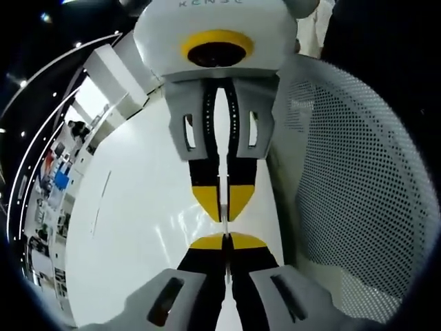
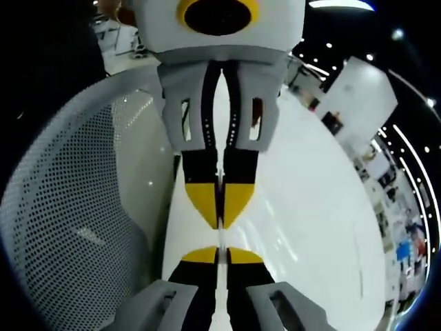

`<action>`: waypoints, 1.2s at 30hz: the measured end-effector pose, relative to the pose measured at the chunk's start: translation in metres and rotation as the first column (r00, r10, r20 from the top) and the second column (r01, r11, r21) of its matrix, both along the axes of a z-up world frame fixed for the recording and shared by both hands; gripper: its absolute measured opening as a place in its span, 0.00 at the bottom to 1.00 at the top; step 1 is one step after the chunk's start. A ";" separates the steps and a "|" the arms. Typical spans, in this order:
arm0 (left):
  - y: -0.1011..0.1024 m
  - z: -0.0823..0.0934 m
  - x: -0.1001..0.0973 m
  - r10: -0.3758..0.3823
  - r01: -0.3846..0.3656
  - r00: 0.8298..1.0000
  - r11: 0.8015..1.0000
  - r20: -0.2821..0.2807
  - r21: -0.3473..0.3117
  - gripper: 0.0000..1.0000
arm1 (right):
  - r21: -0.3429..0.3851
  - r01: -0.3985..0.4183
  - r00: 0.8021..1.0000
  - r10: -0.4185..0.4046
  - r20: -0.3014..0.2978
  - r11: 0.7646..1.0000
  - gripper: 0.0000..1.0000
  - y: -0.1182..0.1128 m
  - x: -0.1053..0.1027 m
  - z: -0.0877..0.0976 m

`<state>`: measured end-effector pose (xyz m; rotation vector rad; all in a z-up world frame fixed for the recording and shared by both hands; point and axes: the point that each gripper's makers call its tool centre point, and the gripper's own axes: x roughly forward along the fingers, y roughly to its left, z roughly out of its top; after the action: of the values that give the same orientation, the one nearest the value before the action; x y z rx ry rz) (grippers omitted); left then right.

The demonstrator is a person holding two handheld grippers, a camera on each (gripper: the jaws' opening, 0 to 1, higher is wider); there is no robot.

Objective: Open the resealable bag by pulling the two sides of the seal apart until the entire bag opening is separated and visibly accessible.

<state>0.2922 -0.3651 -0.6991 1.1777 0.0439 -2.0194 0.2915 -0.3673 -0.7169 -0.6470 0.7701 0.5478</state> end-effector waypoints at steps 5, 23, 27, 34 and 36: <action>0.000 0.000 0.003 0.000 0.001 1.000 1.000 0.010 -0.001 0.00 | -0.019 0.010 1.000 -0.010 -0.013 1.000 0.00 -0.008 -0.003 -0.006; 0.002 0.002 0.011 0.066 -0.066 0.998 0.998 -0.014 -0.023 0.00 | -0.031 0.070 0.997 -0.071 -0.035 0.997 0.00 -0.030 -0.012 -0.012; 0.003 0.002 0.013 0.072 -0.072 0.997 0.997 -0.016 -0.022 0.00 | -0.037 0.076 0.996 -0.078 -0.041 0.996 0.00 -0.034 -0.015 -0.014; 0.008 0.001 0.021 0.098 -0.099 0.995 0.995 -0.026 -0.014 0.00 | -0.042 0.112 0.992 -0.114 -0.057 0.993 0.00 -0.046 -0.023 -0.016; 0.009 0.001 0.023 0.101 -0.101 0.995 0.995 -0.021 -0.012 0.00 | -0.040 0.117 0.991 -0.119 -0.061 0.992 0.00 -0.046 -0.024 -0.017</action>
<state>0.3148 -0.3563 -0.6986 1.1250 0.0982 -1.9403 0.2677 -0.4136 -0.7334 -0.6157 0.8738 0.4483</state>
